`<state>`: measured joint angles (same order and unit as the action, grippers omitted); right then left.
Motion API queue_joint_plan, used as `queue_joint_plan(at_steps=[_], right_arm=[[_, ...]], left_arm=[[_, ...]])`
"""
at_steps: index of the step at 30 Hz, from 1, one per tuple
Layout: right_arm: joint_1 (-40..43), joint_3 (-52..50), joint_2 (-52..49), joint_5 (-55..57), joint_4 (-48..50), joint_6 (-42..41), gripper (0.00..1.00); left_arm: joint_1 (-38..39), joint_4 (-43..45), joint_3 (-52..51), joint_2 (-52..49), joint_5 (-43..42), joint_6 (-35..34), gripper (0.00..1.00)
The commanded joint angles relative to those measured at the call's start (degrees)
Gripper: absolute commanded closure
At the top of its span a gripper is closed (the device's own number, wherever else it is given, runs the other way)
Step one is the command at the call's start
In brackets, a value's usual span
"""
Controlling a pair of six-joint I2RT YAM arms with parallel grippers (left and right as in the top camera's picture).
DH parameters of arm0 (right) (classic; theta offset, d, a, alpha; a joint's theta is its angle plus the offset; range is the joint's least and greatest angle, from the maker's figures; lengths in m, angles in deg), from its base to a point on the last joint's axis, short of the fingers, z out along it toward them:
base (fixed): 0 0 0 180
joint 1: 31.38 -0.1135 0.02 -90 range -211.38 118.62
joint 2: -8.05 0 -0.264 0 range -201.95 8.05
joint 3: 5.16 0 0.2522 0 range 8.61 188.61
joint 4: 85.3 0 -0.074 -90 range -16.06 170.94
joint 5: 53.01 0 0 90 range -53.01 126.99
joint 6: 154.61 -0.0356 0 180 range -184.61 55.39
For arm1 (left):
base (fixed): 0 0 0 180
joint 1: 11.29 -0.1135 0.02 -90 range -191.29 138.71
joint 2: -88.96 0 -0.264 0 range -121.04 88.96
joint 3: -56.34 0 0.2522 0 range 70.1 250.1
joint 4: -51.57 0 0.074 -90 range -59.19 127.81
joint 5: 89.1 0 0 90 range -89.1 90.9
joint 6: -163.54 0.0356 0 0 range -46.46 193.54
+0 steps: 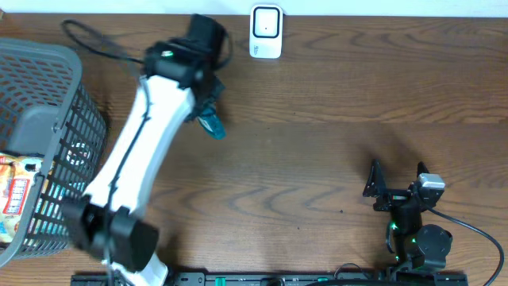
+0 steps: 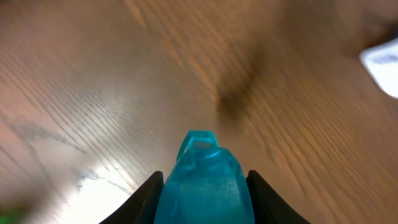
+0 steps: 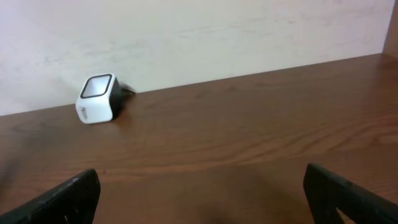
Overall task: Scan the item barcode
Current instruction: 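Carry the teal bottle to the scanner and set it on the table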
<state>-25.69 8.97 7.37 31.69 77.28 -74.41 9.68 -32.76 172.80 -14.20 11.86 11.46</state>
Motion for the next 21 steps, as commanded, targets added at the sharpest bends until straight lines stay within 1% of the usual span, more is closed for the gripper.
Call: queue_joint_plan(at_steps=[1, 4, 6, 10, 18, 20, 21], right_arm=[[-0.5, 0.0, 0.3, 0.3, -0.2, 0.7, 0.01], [-0.5, 0.0, 0.3, 0.3, -0.2, 0.7, 0.01], [-0.5, 0.0, 0.3, 0.3, -0.2, 0.7, 0.01], [-0.5, 0.0, 0.3, 0.3, -0.2, 0.7, 0.01], [-0.5, 0.0, 0.3, 0.3, -0.2, 0.7, 0.01], [-0.5, 0.0, 0.3, 0.3, -0.2, 0.7, 0.01], [-0.5, 0.0, 0.3, 0.3, -0.2, 0.7, 0.01]], left_arm=[[2.7, -0.2, 1.4, -4.8, 9.9, -16.0, 0.86], [3.8, -0.1, 1.4, -8.3, 12.6, -23.6, 0.85], [4.0, 0.0, 1.4, -10.0, 13.9, -26.4, 0.86], [4.4, 1.0, 1.4, -13.0, 16.1, -28.3, 0.86], [4.4, 3.0, 1.4, -15.4, 15.4, -28.3, 0.84], [4.4, 3.1, 1.4, -15.3, 15.4, -28.2, 0.72], [4.4, 3.1, 1.4, -15.3, 15.2, -28.2, 0.62]])
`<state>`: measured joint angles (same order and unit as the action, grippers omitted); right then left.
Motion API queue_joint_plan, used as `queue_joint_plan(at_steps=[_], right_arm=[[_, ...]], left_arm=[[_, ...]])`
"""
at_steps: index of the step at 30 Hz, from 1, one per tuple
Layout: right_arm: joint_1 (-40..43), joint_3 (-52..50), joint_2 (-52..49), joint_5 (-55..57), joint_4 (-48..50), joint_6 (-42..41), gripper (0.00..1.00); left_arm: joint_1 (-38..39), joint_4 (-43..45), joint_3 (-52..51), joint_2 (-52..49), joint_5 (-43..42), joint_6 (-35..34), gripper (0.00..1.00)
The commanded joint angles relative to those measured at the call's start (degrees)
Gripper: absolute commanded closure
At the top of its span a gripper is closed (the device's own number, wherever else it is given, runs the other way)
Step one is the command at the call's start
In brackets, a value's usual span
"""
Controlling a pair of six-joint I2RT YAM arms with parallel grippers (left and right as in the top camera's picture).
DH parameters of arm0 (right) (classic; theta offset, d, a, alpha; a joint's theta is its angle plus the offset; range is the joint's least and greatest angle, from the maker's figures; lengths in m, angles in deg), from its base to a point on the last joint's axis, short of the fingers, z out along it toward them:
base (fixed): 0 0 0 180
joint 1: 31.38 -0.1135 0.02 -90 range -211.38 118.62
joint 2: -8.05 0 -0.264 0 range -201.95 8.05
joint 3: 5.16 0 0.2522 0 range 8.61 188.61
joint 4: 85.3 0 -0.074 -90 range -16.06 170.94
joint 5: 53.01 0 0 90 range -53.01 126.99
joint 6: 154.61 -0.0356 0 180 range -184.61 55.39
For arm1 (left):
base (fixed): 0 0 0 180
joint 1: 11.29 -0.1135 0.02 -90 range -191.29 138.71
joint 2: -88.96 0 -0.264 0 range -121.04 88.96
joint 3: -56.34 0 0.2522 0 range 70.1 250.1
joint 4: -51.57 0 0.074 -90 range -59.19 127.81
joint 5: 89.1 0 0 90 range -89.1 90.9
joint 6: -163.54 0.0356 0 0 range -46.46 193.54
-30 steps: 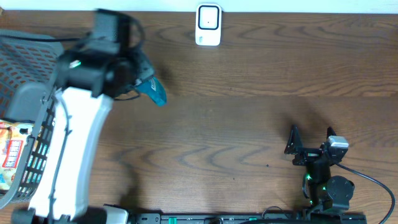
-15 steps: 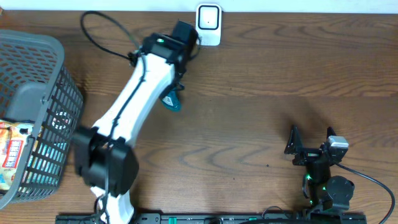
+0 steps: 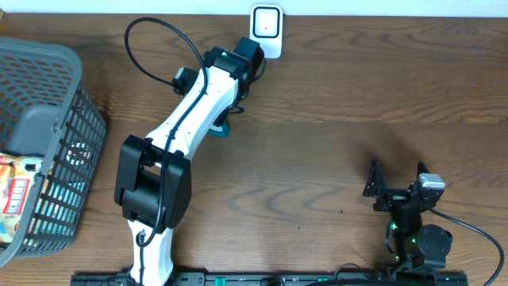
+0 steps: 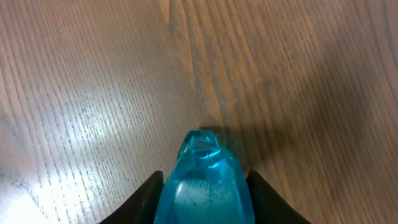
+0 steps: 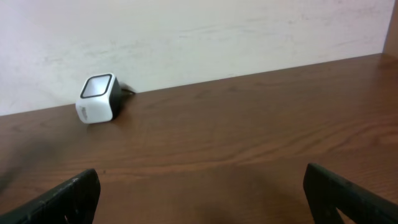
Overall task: Scan the item barcode
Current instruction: 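Carry the teal bottle to the scanner and set it on the table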
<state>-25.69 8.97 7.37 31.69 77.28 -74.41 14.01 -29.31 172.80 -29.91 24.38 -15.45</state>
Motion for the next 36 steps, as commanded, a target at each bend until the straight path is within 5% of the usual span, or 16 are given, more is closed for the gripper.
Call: queue_joint_plan(at_steps=[1, 4, 10, 24, 29, 36], right_arm=[[-0.5, 0.0, 0.3, 0.3, -0.2, 0.7, 0.01], [-0.5, 0.0, 0.3, 0.3, -0.2, 0.7, 0.01], [-0.5, 0.0, 0.3, 0.3, -0.2, 0.7, 0.01], [-0.5, 0.0, 0.3, 0.3, -0.2, 0.7, 0.01], [-0.5, 0.0, 0.3, 0.3, -0.2, 0.7, 0.01], [-0.5, 0.0, 0.3, 0.3, -0.2, 0.7, 0.01]], left_arm=[[0.1, -0.4, 1.4, 0.4, 2.5, -1.3, 0.47], [0.1, -0.6, 1.4, 0.4, 2.5, -1.3, 0.39], [0.1, -1.0, 1.5, 1.0, 2.8, -0.2, 0.01], [-6.1, -0.2, 17.7, 21.8, 2.6, 29.0, 0.02], [-16.0, 0.0, 20.2, 30.9, 2.7, 36.8, 0.02], [-36.9, -9.5, 20.1, 33.6, 2.2, 36.8, 0.02]])
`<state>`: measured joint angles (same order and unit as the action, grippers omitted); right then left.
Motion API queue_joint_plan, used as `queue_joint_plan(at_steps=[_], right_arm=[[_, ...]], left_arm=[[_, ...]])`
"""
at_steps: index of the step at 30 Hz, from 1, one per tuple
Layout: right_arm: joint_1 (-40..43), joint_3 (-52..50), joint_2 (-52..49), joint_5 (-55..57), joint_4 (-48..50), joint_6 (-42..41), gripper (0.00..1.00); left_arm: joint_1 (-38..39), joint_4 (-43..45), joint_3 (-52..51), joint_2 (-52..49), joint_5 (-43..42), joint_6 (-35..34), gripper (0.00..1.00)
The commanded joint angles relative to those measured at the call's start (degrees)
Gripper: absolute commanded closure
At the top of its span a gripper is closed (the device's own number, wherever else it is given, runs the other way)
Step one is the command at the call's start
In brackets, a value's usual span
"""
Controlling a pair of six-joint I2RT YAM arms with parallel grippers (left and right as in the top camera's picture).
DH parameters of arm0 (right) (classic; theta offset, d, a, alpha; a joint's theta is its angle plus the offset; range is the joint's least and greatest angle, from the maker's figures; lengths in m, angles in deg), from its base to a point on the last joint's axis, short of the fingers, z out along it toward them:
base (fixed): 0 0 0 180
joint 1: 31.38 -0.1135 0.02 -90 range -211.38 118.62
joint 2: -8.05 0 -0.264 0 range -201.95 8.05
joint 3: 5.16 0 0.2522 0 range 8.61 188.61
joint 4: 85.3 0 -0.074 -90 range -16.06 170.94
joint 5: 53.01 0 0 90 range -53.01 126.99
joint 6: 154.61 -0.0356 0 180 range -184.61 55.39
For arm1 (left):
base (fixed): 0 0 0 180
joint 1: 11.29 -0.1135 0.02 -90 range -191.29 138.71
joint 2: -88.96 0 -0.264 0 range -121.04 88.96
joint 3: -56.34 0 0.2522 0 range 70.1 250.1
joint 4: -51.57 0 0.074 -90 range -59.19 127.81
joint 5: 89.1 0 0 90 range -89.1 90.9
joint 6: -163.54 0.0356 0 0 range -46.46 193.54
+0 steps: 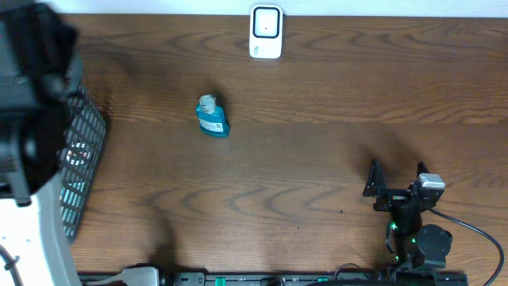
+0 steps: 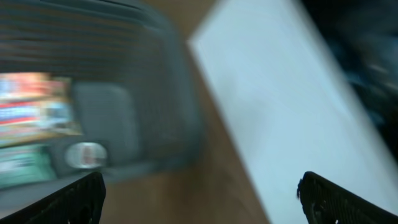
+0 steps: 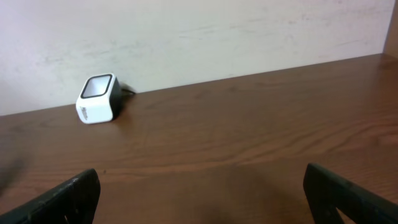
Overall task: Scan the item barcode
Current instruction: 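Carry the teal bottle to the scanner and set it on the table, then reach the left gripper into the basket and grasp the green ointment tin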
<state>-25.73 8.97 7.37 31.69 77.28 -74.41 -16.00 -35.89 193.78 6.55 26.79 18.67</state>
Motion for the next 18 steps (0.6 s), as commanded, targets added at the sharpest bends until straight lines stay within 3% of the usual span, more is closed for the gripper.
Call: queue_joint_plan(at_steps=[1, 8, 18], right_arm=[[-0.4, 0.0, 0.3, 0.3, -0.2, 0.7, 0.01], [-0.4, 0.0, 0.3, 0.3, -0.2, 0.7, 0.01], [-0.4, 0.0, 0.3, 0.3, -0.2, 0.7, 0.01]], left_arm=[[-9.3, -4.2, -0.9, -3.4, -1.0, 2.7, 0.02], [-25.5, -9.3, -3.9, -12.0, -20.8, 2.8, 0.02], [-29.2, -13.1, -4.5, -28.8, -23.3, 2.8, 0.02]])
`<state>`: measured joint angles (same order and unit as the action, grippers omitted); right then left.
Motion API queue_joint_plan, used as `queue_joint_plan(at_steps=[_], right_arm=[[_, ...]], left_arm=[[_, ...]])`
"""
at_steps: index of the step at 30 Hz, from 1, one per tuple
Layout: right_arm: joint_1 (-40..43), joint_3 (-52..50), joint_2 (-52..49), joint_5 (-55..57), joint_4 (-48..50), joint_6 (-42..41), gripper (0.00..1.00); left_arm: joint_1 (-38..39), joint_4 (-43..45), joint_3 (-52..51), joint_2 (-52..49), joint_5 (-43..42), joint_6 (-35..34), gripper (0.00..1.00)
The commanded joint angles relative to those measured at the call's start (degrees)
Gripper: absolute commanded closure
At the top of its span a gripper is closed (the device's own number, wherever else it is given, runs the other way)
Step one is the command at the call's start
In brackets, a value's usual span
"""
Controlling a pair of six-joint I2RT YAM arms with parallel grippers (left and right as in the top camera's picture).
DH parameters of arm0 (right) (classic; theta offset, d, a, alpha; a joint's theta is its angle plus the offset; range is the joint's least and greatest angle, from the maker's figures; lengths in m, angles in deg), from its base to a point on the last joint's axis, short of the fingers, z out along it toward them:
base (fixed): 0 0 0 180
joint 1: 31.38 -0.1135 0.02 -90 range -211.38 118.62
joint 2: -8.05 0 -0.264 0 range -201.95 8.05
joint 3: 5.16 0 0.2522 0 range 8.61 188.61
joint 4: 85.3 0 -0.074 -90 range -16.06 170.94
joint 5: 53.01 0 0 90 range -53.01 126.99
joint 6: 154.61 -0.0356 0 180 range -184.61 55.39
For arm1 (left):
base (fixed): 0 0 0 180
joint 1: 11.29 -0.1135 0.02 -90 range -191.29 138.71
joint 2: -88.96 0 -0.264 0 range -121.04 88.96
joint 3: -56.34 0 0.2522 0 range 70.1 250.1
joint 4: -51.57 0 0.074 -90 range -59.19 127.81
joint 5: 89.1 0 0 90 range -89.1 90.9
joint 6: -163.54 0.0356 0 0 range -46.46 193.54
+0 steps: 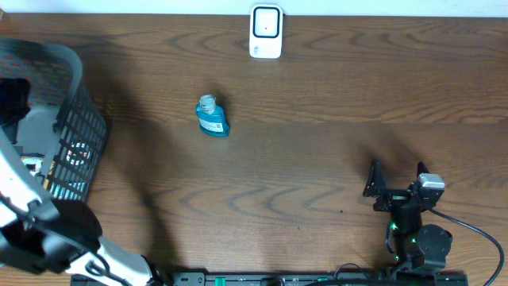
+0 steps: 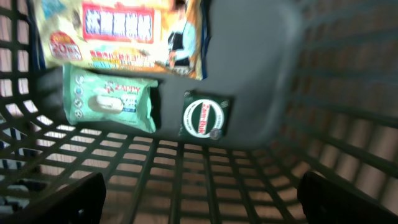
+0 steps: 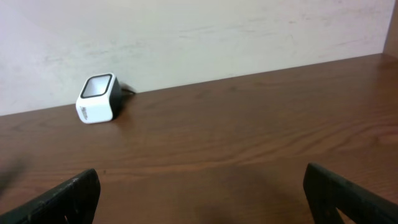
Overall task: Scan the item barcode
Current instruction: 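Reach the left gripper into the basket and grasp the green ointment tin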
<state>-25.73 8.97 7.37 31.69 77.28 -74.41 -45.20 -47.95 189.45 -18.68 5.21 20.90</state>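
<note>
The white barcode scanner [image 1: 266,32] stands at the table's far edge, also visible as a scanner [image 3: 97,99] in the right wrist view. A blue bottle [image 1: 213,117] lies on the table in front of it, untouched. My left gripper [image 2: 202,211] hangs open inside the grey mesh basket [image 1: 75,119], above a green wipes pack [image 2: 111,102], a colourful snack bag [image 2: 118,37] and a small item with a round label [image 2: 206,117]. My right gripper [image 3: 202,199] rests open and empty near the front right.
The basket's mesh wall [image 2: 186,180] fills the lower left wrist view close to the fingers. A grey moulded part [image 2: 255,68] of the basket sits behind the items. My right arm's base [image 1: 425,242] stands at the front edge.
My left gripper was beside the basket in a blurred view; now it is inside the basket, looking at the packs. The bottle and the right arm have not moved.
My left gripper was shut on the blue bottle above the table near the scanner. Then it held the bottle low against the wood. Later the bottle lay alone on the table and the arm was over at the basket, where it now hangs open.
</note>
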Motion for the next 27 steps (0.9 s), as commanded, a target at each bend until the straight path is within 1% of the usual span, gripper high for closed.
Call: queue_joint_plan(at_steps=[1, 7, 14, 22, 27], right_arm=[[-0.4, 0.0, 0.3, 0.3, -0.2, 0.7, 0.01], [-0.4, 0.0, 0.3, 0.3, -0.2, 0.7, 0.01], [-0.4, 0.0, 0.3, 0.3, -0.2, 0.7, 0.01], [-0.4, 0.0, 0.3, 0.3, -0.2, 0.7, 0.01], [-0.4, 0.0, 0.3, 0.3, -0.2, 0.7, 0.01]], left_arm=[[0.0, -1.0, -0.2, -4.7, -1.8, 0.9, 0.02], [0.0, -1.0, -0.3, -13.2, -1.7, 7.2, 0.02], [0.0, -0.4, -0.3, -20.1, -1.7, 7.8, 0.02], [0.0, 2.8, -3.9, -20.9, -1.7, 7.8, 0.02], [0.0, 9.2, -10.5, -20.9, -1.9, 7.8, 0.02]])
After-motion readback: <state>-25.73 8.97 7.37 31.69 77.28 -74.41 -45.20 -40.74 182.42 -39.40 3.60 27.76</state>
